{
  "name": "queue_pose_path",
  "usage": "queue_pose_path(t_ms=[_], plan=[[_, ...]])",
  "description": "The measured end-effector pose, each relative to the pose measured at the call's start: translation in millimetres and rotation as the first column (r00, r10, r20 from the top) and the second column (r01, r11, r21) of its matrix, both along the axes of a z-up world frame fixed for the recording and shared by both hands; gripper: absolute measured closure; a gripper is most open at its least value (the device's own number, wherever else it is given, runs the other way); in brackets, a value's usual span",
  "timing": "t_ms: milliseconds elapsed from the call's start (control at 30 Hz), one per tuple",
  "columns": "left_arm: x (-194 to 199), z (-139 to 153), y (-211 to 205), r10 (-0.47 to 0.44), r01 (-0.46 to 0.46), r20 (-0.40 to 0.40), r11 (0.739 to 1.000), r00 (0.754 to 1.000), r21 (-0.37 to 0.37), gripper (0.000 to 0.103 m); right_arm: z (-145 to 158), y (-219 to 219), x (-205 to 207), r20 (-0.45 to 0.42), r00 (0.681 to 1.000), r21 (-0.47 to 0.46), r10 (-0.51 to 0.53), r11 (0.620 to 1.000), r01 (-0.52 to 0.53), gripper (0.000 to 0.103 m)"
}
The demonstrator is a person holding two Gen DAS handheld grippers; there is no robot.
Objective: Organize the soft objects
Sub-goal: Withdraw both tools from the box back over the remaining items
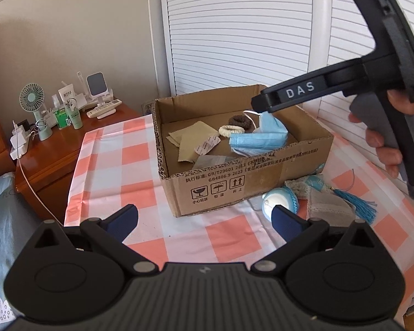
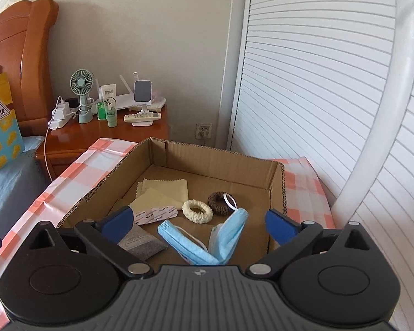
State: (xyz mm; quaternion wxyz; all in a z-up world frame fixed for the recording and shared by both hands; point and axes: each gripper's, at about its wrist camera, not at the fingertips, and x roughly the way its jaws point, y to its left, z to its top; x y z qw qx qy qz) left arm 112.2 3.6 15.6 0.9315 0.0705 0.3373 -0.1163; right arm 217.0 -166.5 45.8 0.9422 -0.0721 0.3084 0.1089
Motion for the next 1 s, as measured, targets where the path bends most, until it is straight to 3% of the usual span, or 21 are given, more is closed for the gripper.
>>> queue_pose_path(t_ms=[100,333,667,1000], plan=[[-2.9,2.9,-3.8,0.0,0.0,0.003,1.0,1.0,0.007,0.001,-0.7,-8.0,-16.0,-0.029,0.999,0.014,-0.03,0.999,0.031,0.0],[-9.5,6.4,-9.2,0.003,-0.003,-0.003,1.0,1.0,0.011,0.001,-12.0,-14.6,-59.2,-0.054,0.994,-0.049,-0.091,0.995,0.088,0.0],[-23.2,10.8,-10.2,0.019,-0.019,0.011,1.0,1.0,0.022,0.001,-44.6,-23.2,-114.3,-0.077,0.98,-0.072,-0.183,0.981,0.178,0.0],[-34.4,8.8,0.5,0.064,-0.064,0.01,0.998,0.998,0.021,0.001,-67.1,-43.5,-148.3,-0.113,0.975,0.007,-0.19,0.981,0.192,0.0]])
